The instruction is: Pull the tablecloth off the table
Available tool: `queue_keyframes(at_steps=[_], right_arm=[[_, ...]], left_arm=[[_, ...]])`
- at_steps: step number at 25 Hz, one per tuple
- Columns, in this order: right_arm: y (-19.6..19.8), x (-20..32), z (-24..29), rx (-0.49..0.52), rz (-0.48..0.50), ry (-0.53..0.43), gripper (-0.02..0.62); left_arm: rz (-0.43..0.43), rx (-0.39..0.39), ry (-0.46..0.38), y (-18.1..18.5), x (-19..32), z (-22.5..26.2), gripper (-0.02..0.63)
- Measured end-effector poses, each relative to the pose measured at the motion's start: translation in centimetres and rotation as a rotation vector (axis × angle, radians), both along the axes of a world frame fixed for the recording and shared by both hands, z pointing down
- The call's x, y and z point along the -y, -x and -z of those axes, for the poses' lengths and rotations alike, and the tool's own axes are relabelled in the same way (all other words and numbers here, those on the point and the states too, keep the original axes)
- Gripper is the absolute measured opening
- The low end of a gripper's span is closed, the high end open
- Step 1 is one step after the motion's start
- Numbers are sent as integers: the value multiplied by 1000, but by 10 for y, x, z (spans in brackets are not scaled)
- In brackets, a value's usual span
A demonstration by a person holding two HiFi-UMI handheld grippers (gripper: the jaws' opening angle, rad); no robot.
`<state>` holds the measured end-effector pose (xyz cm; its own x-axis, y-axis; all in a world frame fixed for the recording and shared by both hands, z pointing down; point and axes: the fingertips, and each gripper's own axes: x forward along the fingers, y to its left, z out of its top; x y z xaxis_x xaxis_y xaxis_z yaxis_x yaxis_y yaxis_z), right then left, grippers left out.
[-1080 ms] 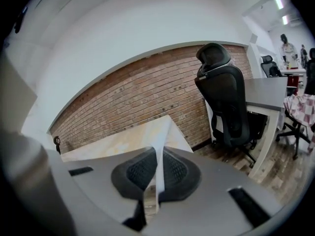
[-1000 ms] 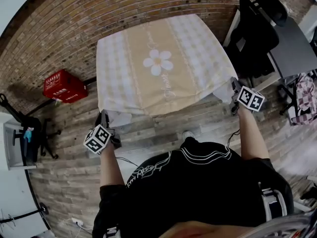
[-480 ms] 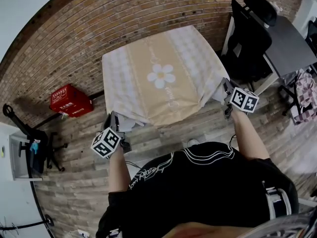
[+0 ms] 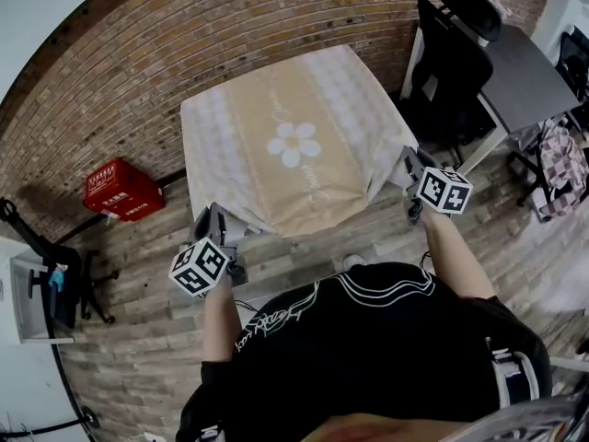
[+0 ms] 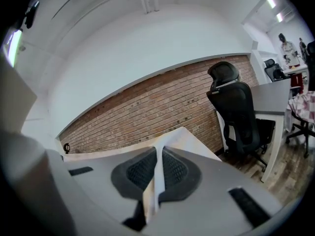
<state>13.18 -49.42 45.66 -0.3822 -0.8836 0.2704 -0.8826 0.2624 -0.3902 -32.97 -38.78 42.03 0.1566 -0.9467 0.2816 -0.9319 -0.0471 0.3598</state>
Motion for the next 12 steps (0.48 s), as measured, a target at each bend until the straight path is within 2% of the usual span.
queue_keyframes(at_steps=[6,12], right_arm=[[21,-27,-3,-11,41,-1,-2],[32,-41,-15,-21,70,13,-2]], left_arm=[[-47,-24,-13,-16,-12,-6,8],[-87,-19,11,-30,-16,-17,8]])
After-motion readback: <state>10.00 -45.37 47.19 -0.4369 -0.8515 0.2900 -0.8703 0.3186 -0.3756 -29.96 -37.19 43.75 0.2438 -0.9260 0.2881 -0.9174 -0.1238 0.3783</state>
